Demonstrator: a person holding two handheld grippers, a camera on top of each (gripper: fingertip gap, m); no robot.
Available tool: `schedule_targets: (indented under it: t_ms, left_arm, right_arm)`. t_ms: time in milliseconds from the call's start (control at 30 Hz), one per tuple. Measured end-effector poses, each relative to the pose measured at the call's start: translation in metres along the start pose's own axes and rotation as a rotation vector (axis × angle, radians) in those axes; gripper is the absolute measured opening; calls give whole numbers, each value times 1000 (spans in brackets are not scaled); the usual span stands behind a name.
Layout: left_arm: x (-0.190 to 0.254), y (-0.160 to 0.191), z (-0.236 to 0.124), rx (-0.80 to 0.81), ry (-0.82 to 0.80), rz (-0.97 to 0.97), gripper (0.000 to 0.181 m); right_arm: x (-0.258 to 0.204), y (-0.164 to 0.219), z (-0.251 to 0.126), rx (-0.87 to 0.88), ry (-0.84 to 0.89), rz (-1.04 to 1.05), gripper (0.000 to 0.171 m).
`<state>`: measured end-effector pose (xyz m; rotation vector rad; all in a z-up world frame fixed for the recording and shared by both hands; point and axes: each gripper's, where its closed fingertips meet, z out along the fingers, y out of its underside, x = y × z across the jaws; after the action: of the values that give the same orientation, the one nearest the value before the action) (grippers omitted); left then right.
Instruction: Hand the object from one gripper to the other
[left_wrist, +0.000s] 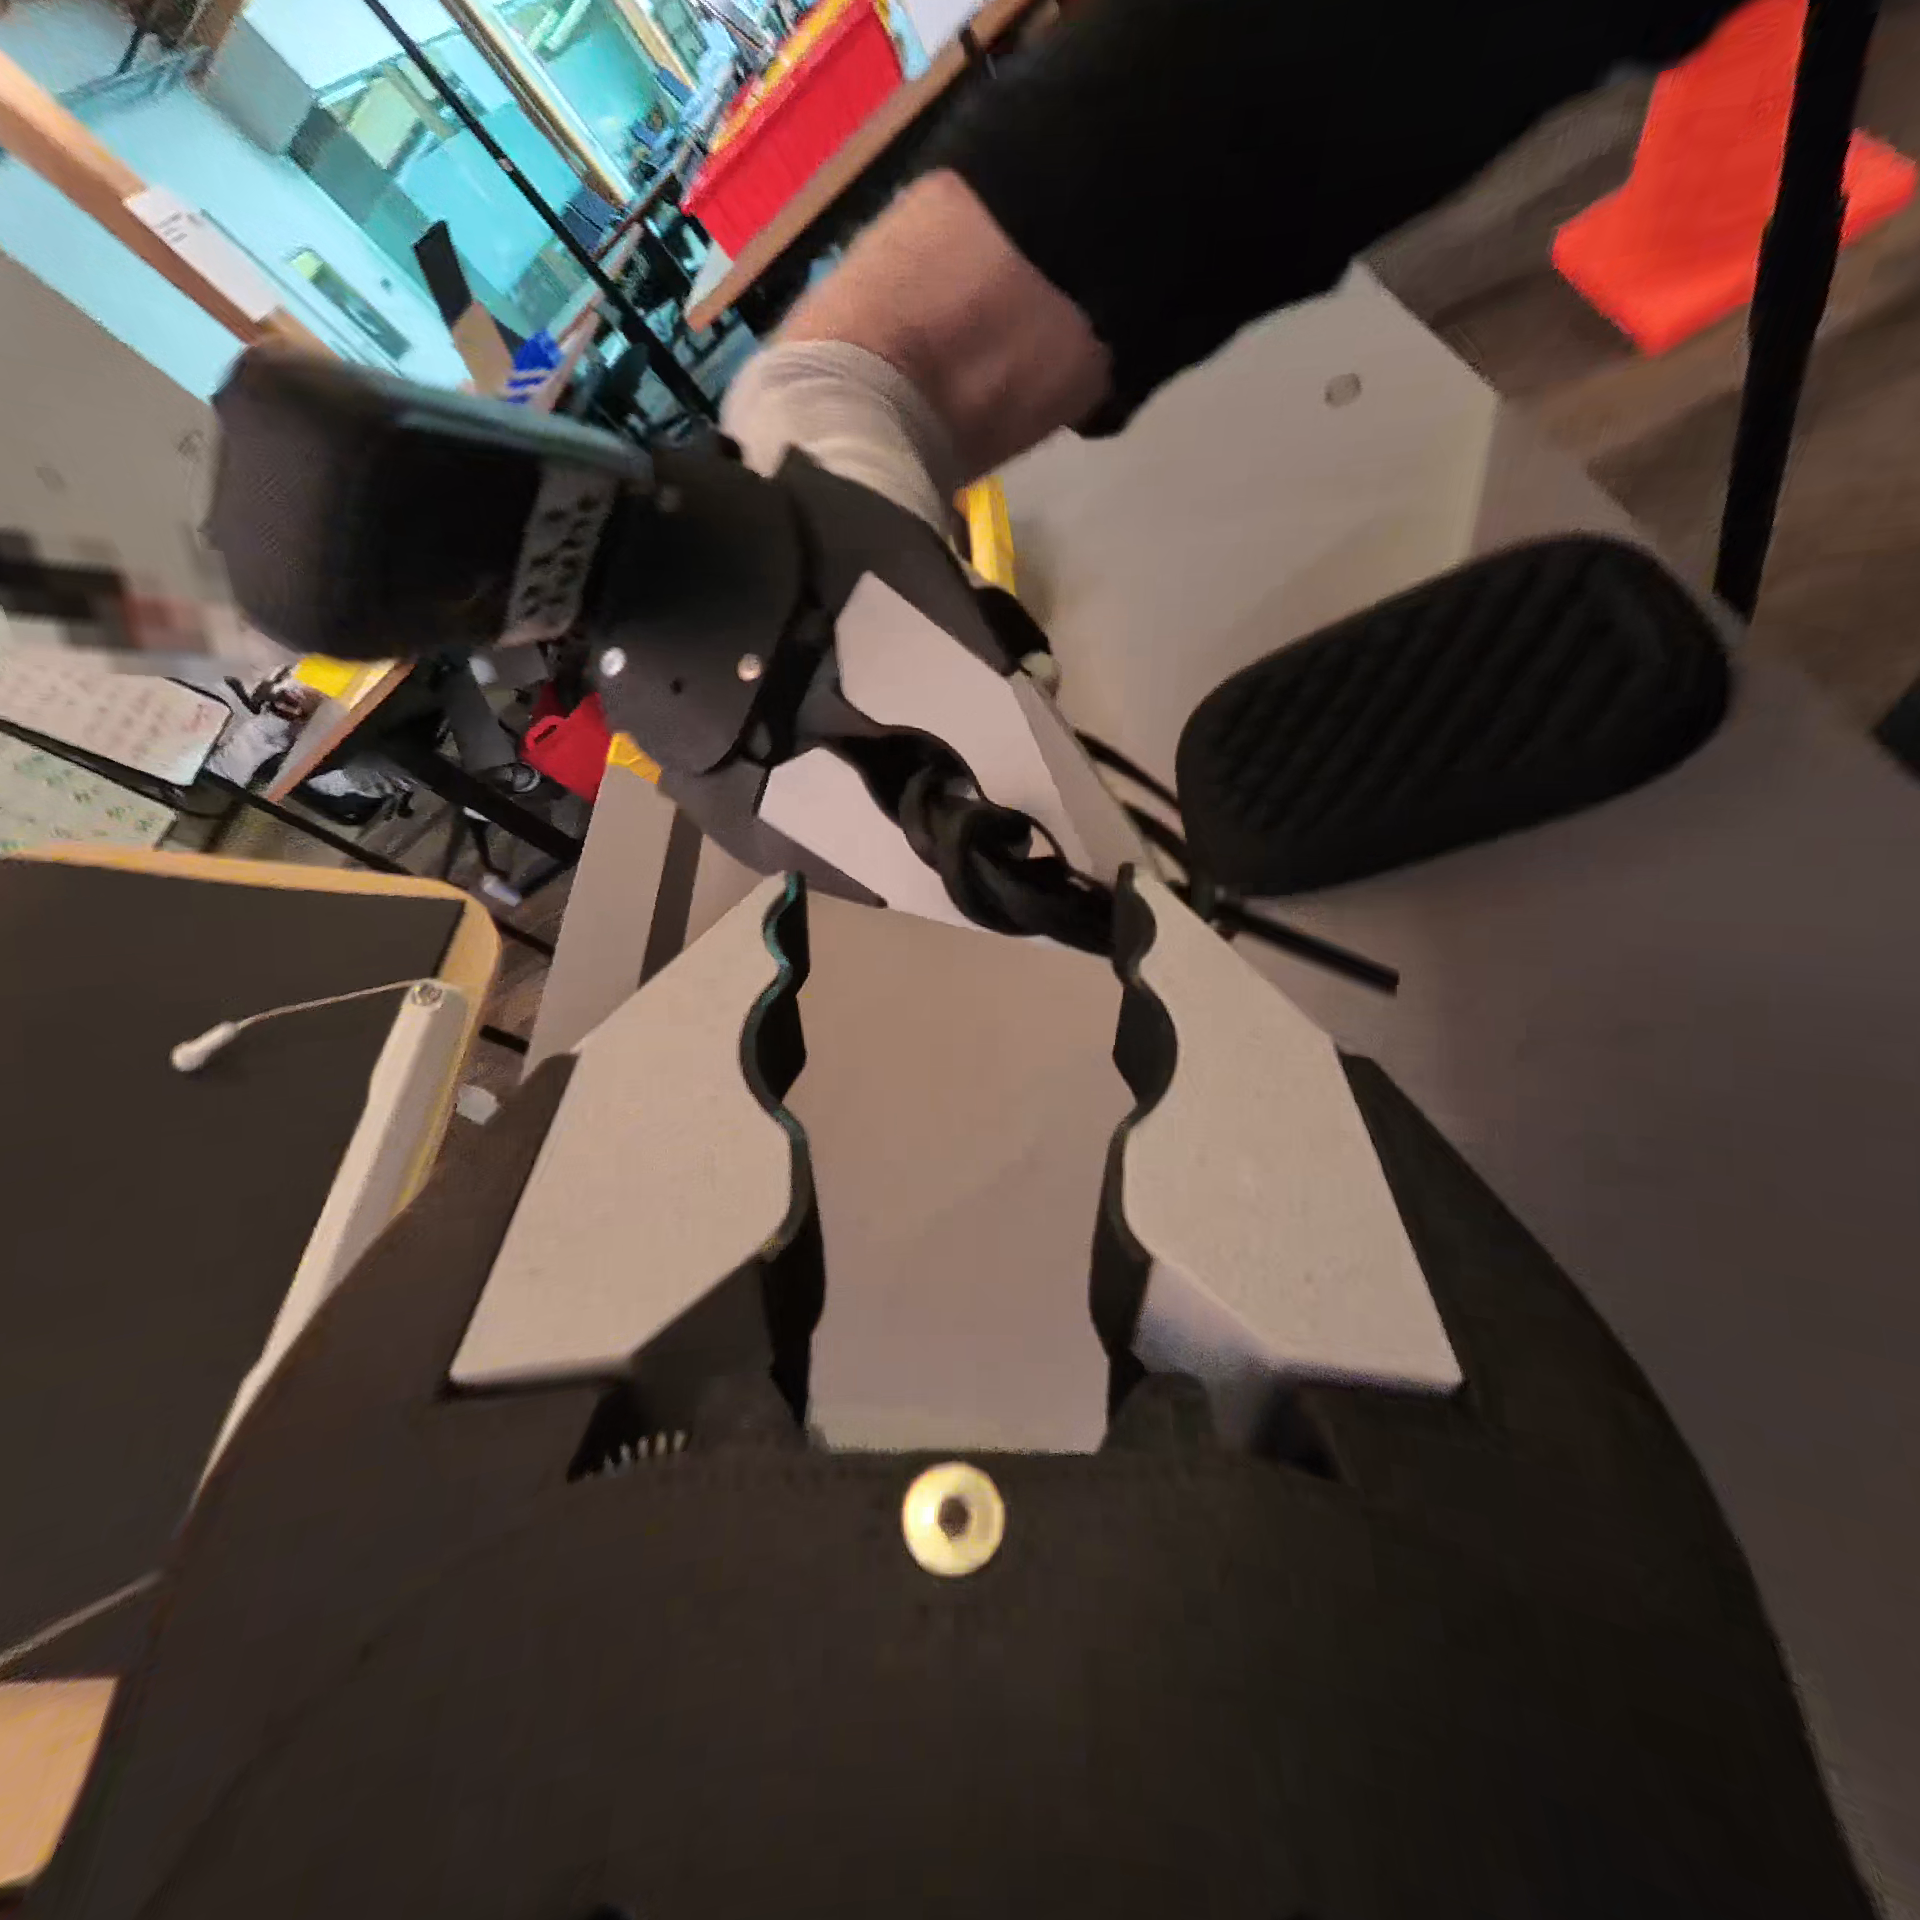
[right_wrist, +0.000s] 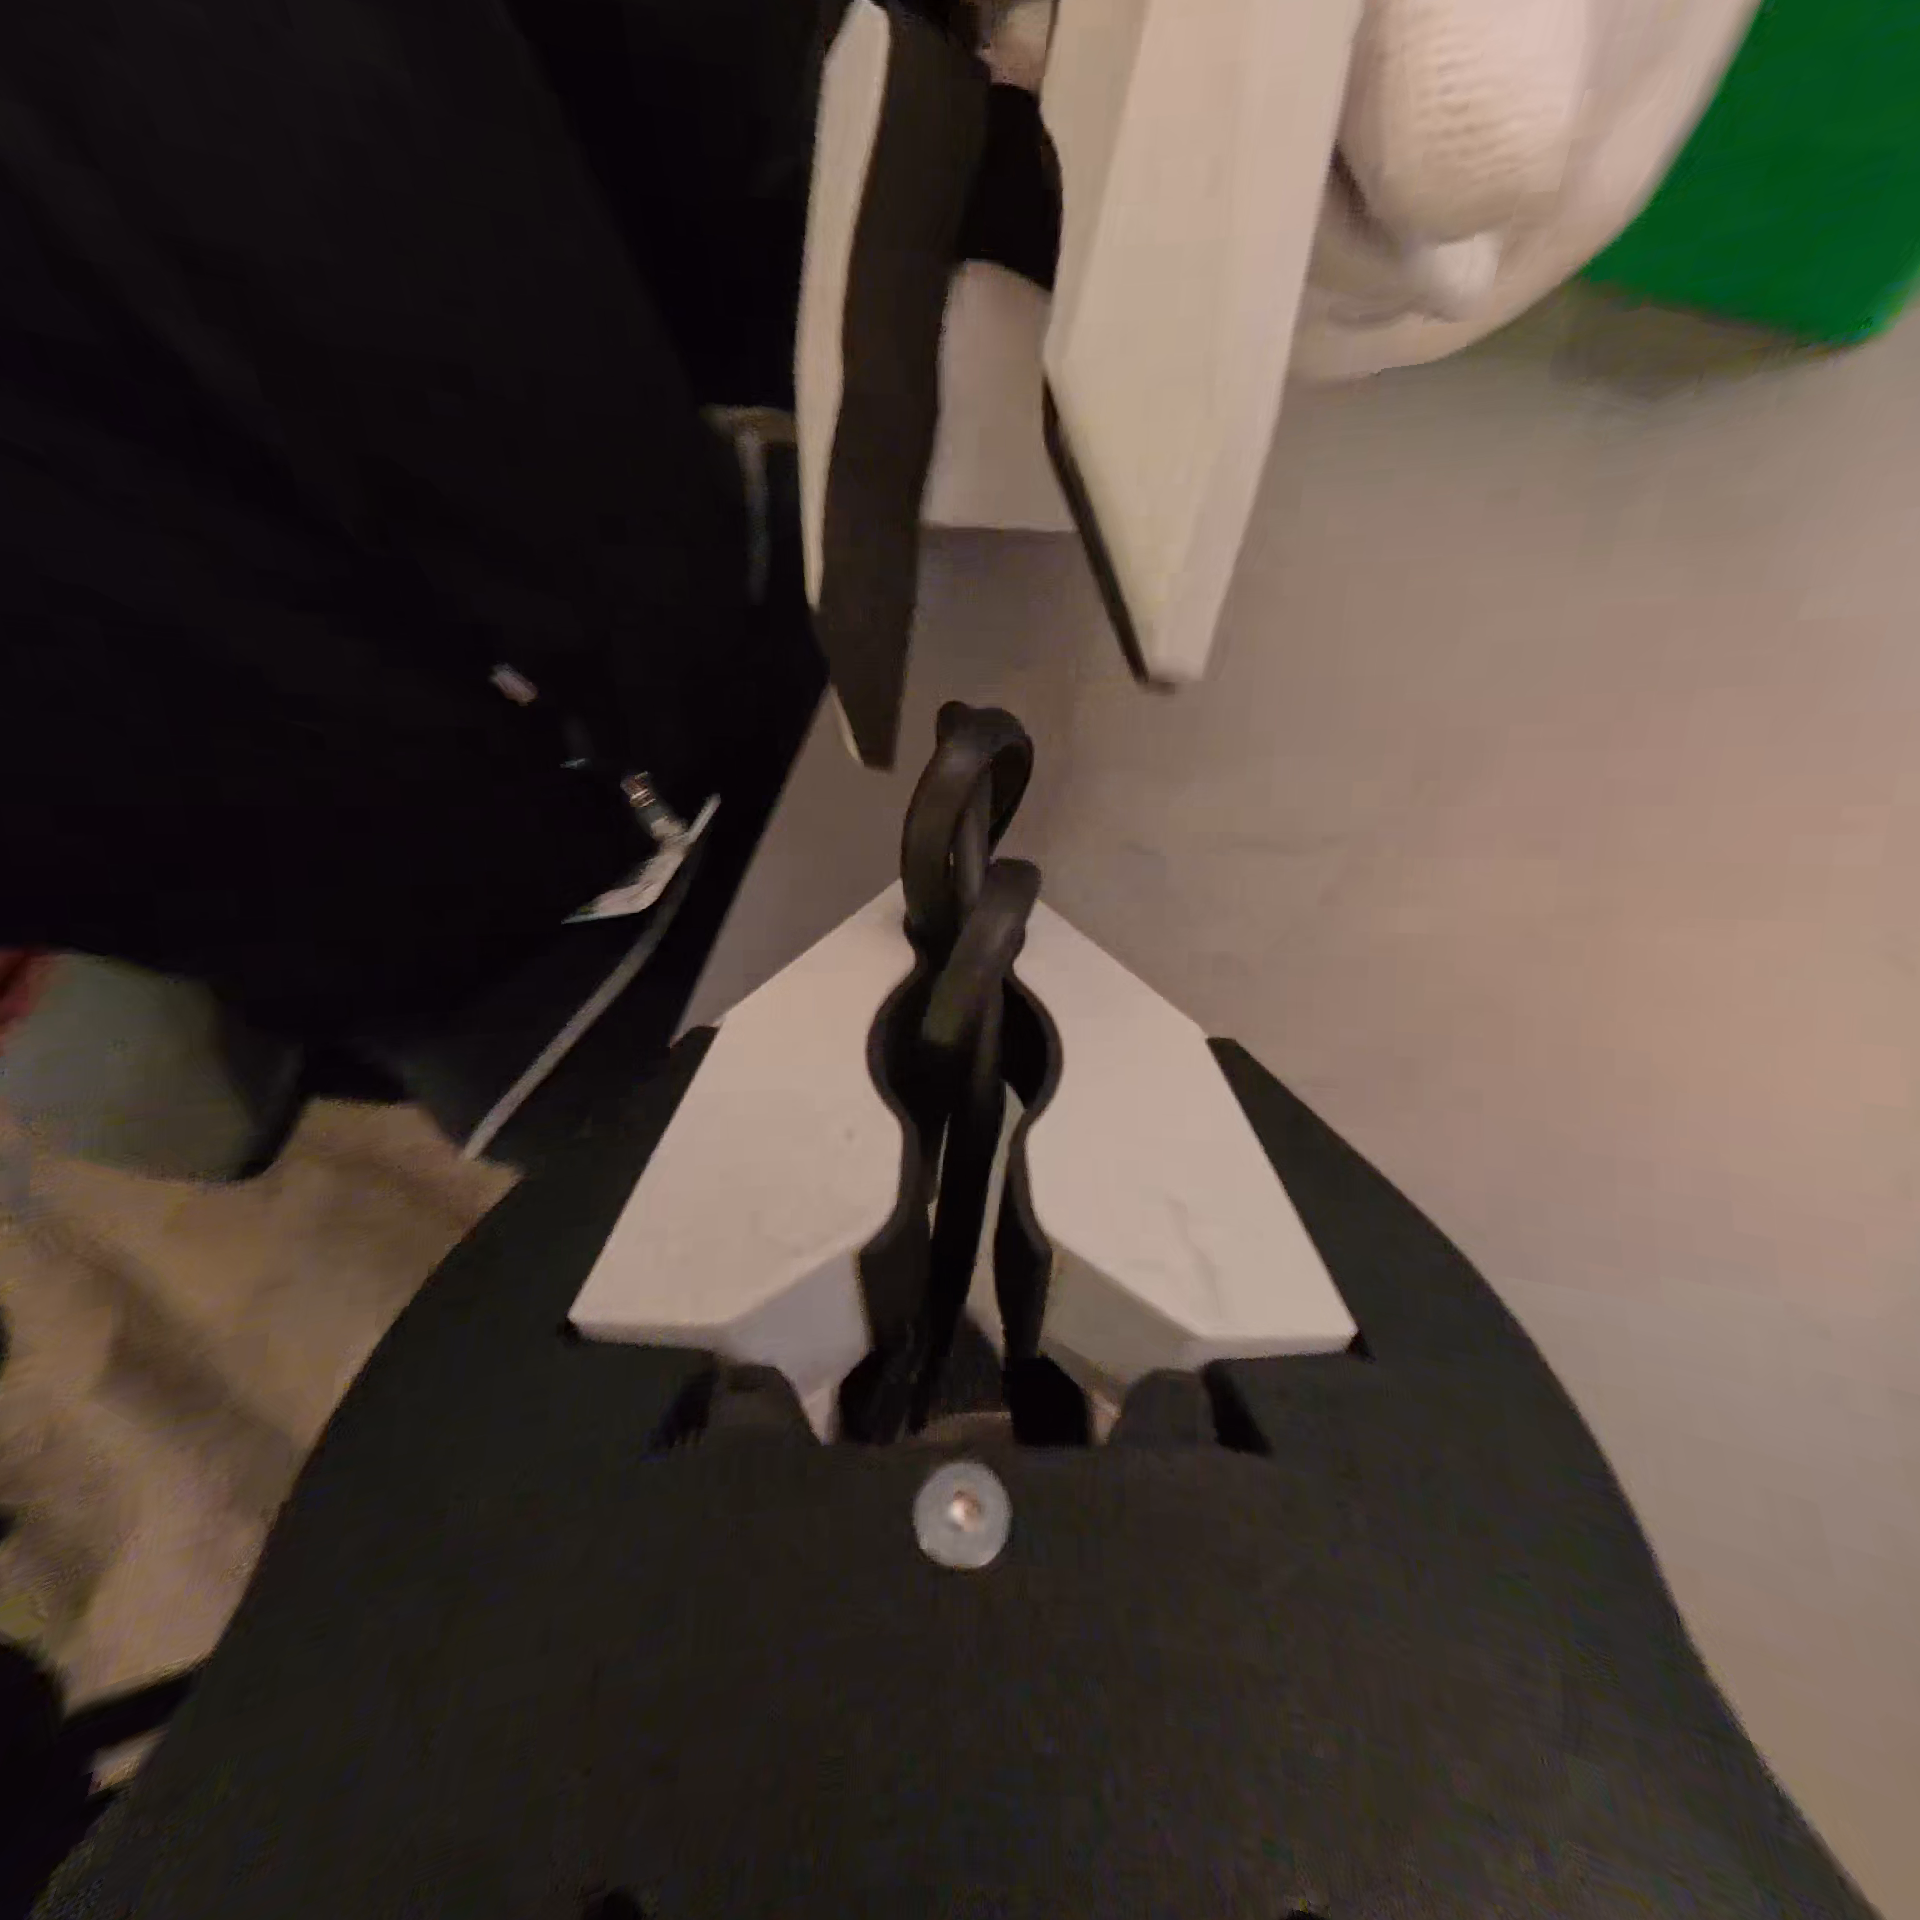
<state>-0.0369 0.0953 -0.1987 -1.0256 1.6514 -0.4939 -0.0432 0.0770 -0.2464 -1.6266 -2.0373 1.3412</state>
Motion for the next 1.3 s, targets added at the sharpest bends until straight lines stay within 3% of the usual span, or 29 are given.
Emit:
schedule_targets:
  t_ms: [200,367,767,900,967,1000,1300]
  left_arm:
    - [34,-8,13,2,104,95,63]
    - [52,-9,21,1,177,87,55]
    - [67,-3,34,-40,233,104,41]
    - [68,2,36,-67,242,112,19]
    - [72,0,35,-60,259,117,8]
    - [69,3,37,-74,241,118,3]
    - [49,15,36,-103,171,87,1]
  right_arm:
    - [-31,11,16,-148,-255,25,1]
    - [-44,20,20,-229,-349,45,1]
    - [-48,37,20,-318,-390,85,2]
    - [-41,40,17,-331,-353,100,4]
    - [-34,42,13,-331,-317,116,18]
    - [-31,42,10,-328,-301,113,16]
    - [-11,36,-2,-235,-144,108,9]
